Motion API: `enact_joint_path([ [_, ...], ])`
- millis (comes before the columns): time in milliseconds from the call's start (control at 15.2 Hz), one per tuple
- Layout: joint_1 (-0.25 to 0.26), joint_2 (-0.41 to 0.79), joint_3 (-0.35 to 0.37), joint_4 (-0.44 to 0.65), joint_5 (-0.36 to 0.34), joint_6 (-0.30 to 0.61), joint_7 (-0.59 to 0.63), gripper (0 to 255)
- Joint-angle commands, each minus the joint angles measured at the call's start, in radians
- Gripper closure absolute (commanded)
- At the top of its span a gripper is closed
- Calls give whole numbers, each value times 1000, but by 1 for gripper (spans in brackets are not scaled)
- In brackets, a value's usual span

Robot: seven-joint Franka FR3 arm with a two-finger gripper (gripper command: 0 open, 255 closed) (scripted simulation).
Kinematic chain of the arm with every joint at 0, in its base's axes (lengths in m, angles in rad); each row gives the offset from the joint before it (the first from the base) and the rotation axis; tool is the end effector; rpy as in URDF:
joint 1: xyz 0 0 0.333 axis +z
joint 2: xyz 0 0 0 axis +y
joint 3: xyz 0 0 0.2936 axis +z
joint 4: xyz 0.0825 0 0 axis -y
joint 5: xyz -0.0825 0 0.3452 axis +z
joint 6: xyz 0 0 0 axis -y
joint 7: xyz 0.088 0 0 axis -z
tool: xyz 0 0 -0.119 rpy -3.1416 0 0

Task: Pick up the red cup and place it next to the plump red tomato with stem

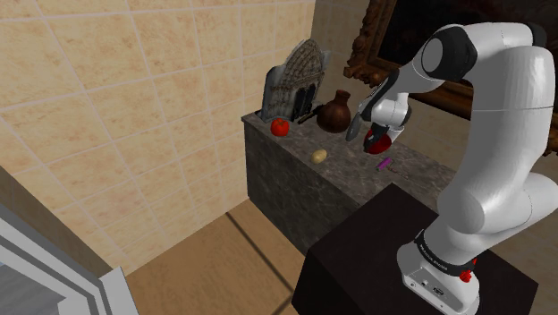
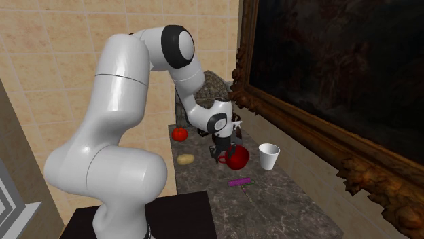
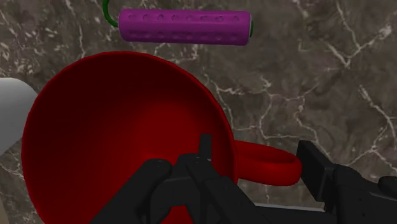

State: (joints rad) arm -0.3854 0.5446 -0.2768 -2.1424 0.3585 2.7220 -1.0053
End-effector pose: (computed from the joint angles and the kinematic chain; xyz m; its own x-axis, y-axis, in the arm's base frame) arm 0.4189 -0.3453 0.1633 0.9962 0.0639 0.0592 0.0612 -0.9971 0.0462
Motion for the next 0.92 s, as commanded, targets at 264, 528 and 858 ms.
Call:
enact_joint_path([
  [264,29,-74,-39,-16,-40,-57,29,255],
  [528,48,-120,-63,-23,-69,-96,50,255],
  [858,68,-177,-90,-26,-107,-147,77,255],
])
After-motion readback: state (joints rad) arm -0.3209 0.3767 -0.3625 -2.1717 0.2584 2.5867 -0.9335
